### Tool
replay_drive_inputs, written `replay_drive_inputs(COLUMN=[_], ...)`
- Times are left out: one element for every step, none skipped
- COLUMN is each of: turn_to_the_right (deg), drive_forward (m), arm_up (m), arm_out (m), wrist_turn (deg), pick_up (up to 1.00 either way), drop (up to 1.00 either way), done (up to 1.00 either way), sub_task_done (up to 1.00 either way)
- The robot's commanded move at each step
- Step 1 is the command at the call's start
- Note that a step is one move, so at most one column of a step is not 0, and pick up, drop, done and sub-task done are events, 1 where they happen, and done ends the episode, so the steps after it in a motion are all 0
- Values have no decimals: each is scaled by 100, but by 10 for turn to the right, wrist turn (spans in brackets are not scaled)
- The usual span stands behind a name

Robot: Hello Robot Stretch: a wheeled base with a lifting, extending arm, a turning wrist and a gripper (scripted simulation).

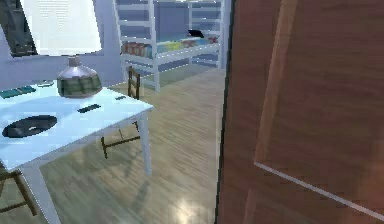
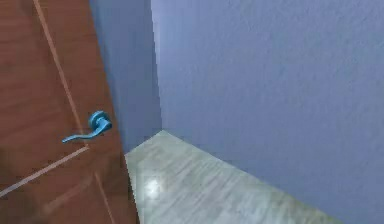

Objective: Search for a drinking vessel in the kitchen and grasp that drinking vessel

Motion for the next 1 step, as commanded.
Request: replay_drive_inputs(turn_to_the_right=[0], drive_forward=[55], arm_up=[0], arm_out=[0], wrist_turn=[0], pick_up=[0], drop=[0], done=[0], sub_task_done=[0])
